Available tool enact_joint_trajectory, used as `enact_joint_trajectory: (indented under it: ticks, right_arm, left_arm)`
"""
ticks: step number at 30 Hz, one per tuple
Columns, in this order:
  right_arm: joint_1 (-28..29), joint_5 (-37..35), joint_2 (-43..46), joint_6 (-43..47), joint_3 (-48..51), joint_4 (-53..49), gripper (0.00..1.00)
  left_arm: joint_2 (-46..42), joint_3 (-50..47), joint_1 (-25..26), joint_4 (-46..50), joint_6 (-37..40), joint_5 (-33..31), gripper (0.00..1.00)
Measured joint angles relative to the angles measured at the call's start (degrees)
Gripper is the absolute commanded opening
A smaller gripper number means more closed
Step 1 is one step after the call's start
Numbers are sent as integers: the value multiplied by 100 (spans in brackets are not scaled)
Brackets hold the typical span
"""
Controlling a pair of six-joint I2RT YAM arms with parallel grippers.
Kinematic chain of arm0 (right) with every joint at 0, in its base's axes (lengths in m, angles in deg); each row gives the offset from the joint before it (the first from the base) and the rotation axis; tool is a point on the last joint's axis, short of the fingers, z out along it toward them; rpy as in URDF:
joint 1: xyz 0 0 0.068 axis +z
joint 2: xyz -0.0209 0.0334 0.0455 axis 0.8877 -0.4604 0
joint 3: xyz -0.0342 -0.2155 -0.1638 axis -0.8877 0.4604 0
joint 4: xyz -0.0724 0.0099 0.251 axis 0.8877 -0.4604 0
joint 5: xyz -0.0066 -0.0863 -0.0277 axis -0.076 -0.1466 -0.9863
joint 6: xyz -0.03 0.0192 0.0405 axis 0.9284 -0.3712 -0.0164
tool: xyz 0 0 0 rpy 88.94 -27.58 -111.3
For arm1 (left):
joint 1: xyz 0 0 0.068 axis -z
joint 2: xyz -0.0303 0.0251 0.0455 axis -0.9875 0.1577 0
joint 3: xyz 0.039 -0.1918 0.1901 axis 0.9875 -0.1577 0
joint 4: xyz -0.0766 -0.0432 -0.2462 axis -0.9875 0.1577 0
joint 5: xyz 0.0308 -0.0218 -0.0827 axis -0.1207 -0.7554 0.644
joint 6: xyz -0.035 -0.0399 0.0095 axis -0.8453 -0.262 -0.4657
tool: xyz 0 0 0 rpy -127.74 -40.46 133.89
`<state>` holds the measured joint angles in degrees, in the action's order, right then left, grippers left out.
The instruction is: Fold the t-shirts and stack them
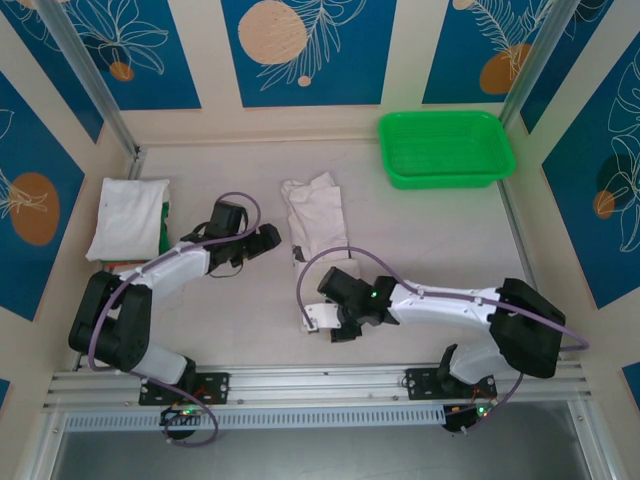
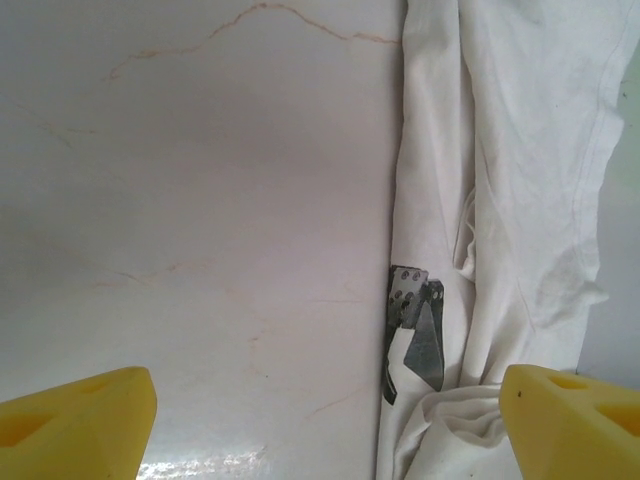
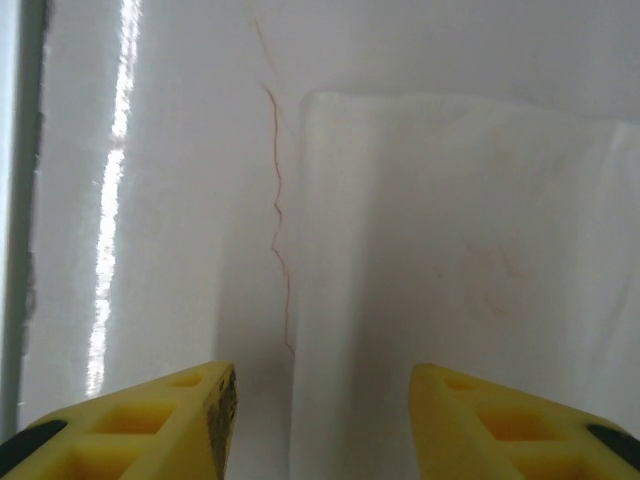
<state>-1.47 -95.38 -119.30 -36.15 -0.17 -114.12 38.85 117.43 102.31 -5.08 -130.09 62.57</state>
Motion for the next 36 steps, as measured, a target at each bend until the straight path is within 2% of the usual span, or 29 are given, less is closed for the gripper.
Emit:
enact_joint_trajectory:
  ticks: [10, 16, 21, 27, 36]
  right_arm:
    - [-157, -144, -682, 234, 0, 479, 47]
    - [-144, -140, -737, 240, 0, 496, 37]
    - [-33, -304, -710, 210, 0, 516, 48]
    - [164, -551, -509, 131, 28, 573, 45]
    - [192, -636, -664, 72, 114, 754, 45]
  left_arm:
    - [181, -2, -2, -90, 0, 212, 90]
    - [251, -2, -2, -138, 0, 264, 90]
    - [310, -2, -2, -190, 0, 326, 90]
    - [315, -2, -2, -234, 0, 343, 90]
    - [345, -2, -2, -251, 2, 387, 90]
